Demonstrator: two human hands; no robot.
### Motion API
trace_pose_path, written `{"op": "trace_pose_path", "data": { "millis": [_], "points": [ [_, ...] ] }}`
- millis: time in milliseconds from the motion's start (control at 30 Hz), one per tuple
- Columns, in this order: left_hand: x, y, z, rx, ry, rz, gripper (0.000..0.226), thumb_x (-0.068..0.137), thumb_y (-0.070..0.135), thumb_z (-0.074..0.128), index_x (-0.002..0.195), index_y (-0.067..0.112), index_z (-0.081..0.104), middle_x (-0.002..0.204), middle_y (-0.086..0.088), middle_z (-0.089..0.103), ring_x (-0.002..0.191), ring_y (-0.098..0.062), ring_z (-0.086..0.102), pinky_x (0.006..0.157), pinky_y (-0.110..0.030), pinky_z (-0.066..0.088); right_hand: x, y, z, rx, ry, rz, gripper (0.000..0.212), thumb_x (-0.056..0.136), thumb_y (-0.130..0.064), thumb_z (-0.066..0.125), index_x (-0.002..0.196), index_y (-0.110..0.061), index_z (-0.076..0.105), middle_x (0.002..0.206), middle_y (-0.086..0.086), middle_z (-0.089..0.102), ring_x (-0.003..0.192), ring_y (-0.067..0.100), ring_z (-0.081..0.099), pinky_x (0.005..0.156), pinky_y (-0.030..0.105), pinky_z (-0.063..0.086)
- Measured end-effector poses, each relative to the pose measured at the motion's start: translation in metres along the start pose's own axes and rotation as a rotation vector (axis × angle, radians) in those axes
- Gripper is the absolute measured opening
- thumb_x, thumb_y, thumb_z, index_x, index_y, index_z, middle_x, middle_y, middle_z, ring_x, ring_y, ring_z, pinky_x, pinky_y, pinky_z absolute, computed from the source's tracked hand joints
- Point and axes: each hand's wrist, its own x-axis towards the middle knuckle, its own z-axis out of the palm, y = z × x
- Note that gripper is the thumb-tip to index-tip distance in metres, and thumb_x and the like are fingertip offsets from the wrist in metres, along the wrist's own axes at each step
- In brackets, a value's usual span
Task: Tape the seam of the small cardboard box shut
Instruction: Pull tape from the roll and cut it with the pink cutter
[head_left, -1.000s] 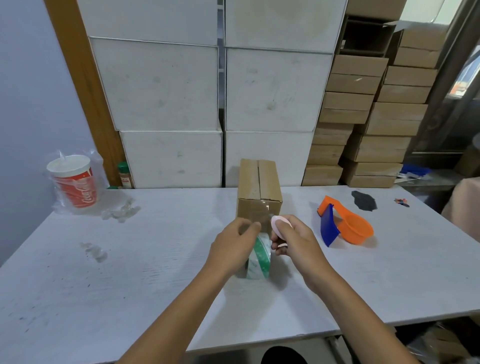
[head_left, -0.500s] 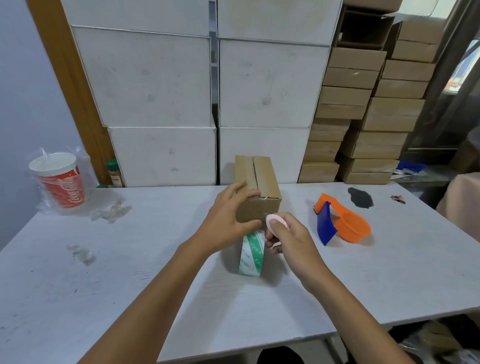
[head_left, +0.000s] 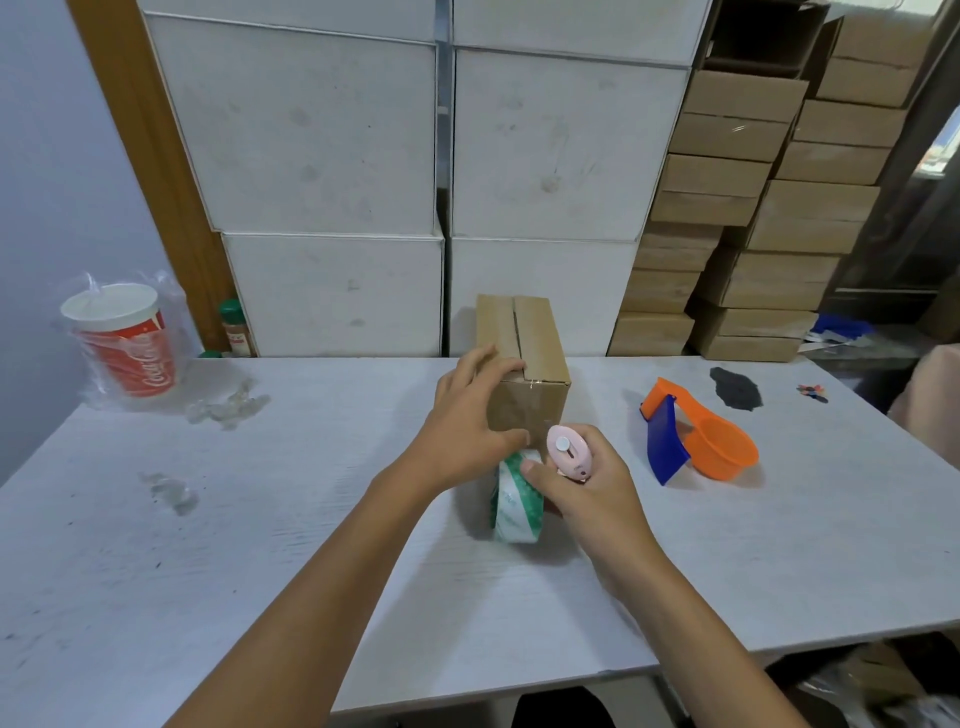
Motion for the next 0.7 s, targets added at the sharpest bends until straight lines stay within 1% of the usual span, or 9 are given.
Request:
{"op": "trace_pose_path", "data": {
  "millis": [100, 167, 233, 300, 367, 467, 567, 633, 700],
  "points": [
    [-0.007, -0.003, 0.003, -0.171, 0.056, -0.005, 0.079, 0.087, 0.015, 0.083, 0.155, 0.040, 0.049, 0.172, 0.010, 0.013, 0.159, -0.015, 0.022, 0.118, -0.030, 0.028, -0.006, 0.004, 0.003, -0.003, 0.030, -0.060, 0.027, 0.090, -0.011, 0.082, 0.105, -0.026, 0.066, 0.103, 0.003, 0.071, 0.098, 0.017, 0.073, 0.075, 0.032, 0.067],
    [-0.014, -0.007, 0.009, -0.210, 0.109, -0.018, 0.076, 0.087, 0.019, 0.084, 0.151, 0.045, 0.052, 0.165, 0.014, 0.016, 0.153, -0.015, 0.033, 0.120, -0.035, 0.037, -0.010, 0.005, 0.005, 0.011, 0.034, -0.084, 0.026, 0.090, -0.009, 0.081, 0.105, -0.025, 0.066, 0.101, 0.001, 0.072, 0.098, 0.010, 0.074, 0.070, 0.022, 0.063],
    [-0.020, -0.009, 0.013, -0.203, 0.118, -0.057, 0.073, 0.087, 0.024, 0.083, 0.149, 0.048, 0.053, 0.150, 0.010, 0.026, 0.135, -0.008, 0.048, 0.115, -0.036, 0.049, -0.015, 0.008, 0.005, 0.039, 0.026, -0.090, 0.025, 0.091, -0.007, 0.080, 0.106, -0.022, 0.066, 0.101, 0.000, 0.073, 0.097, 0.005, 0.074, 0.069, 0.019, 0.061],
    [-0.024, -0.006, 0.011, -0.163, 0.082, -0.086, 0.075, 0.090, 0.029, 0.081, 0.152, 0.052, 0.046, 0.136, 0.003, 0.036, 0.111, 0.003, 0.055, 0.101, -0.026, 0.053, -0.020, 0.010, 0.004, 0.050, 0.014, -0.108, 0.025, 0.090, -0.007, 0.081, 0.106, -0.020, 0.066, 0.098, 0.000, 0.072, 0.093, 0.008, 0.074, 0.070, 0.020, 0.060],
    [-0.023, -0.002, 0.007, -0.081, 0.047, -0.098, 0.078, 0.090, 0.035, 0.077, 0.153, 0.059, 0.038, 0.128, 0.003, 0.043, 0.101, -0.007, 0.063, 0.097, -0.029, 0.055, -0.024, 0.011, 0.003, 0.036, 0.002, -0.128, 0.025, 0.090, -0.007, 0.081, 0.105, -0.020, 0.065, 0.095, -0.001, 0.070, 0.089, 0.008, 0.073, 0.070, 0.021, 0.059],
    [-0.023, 0.003, 0.005, 0.062, 0.068, -0.086, 0.076, 0.089, 0.036, 0.074, 0.153, 0.056, 0.039, 0.135, 0.002, 0.042, 0.123, -0.021, 0.055, 0.101, -0.032, 0.049, -0.029, 0.012, 0.001, 0.036, -0.021, -0.137, 0.025, 0.091, -0.007, 0.081, 0.103, -0.022, 0.065, 0.093, -0.007, 0.071, 0.092, 0.006, 0.074, 0.069, 0.021, 0.061],
    [-0.023, 0.005, 0.003, 0.124, 0.061, -0.039, 0.076, 0.087, 0.035, 0.074, 0.153, 0.051, 0.040, 0.164, 0.009, 0.024, 0.148, -0.020, 0.030, 0.110, -0.038, 0.043, -0.033, 0.015, 0.000, 0.042, -0.022, -0.139, 0.024, 0.090, -0.007, 0.081, 0.103, -0.021, 0.066, 0.094, -0.007, 0.072, 0.095, 0.009, 0.075, 0.071, 0.025, 0.064],
    [-0.023, 0.004, 0.001, 0.023, 0.004, -0.058, 0.078, 0.088, 0.032, 0.074, 0.154, 0.053, 0.037, 0.165, 0.011, 0.029, 0.145, -0.018, 0.044, 0.112, -0.038, 0.045, -0.034, 0.018, 0.000, 0.056, -0.015, -0.143, 0.024, 0.090, -0.006, 0.081, 0.102, -0.020, 0.066, 0.094, -0.004, 0.073, 0.093, 0.012, 0.075, 0.073, 0.029, 0.065],
    [-0.022, 0.003, 0.003, -0.048, -0.023, -0.106, 0.079, 0.087, 0.034, 0.072, 0.151, 0.060, 0.034, 0.156, 0.006, 0.041, 0.131, -0.020, 0.058, 0.114, -0.041, 0.048, -0.033, 0.018, 0.001, 0.060, -0.008, -0.154, 0.023, 0.090, -0.004, 0.081, 0.102, -0.018, 0.067, 0.091, -0.003, 0.073, 0.088, 0.010, 0.075, 0.073, 0.029, 0.064]
  ]
}}
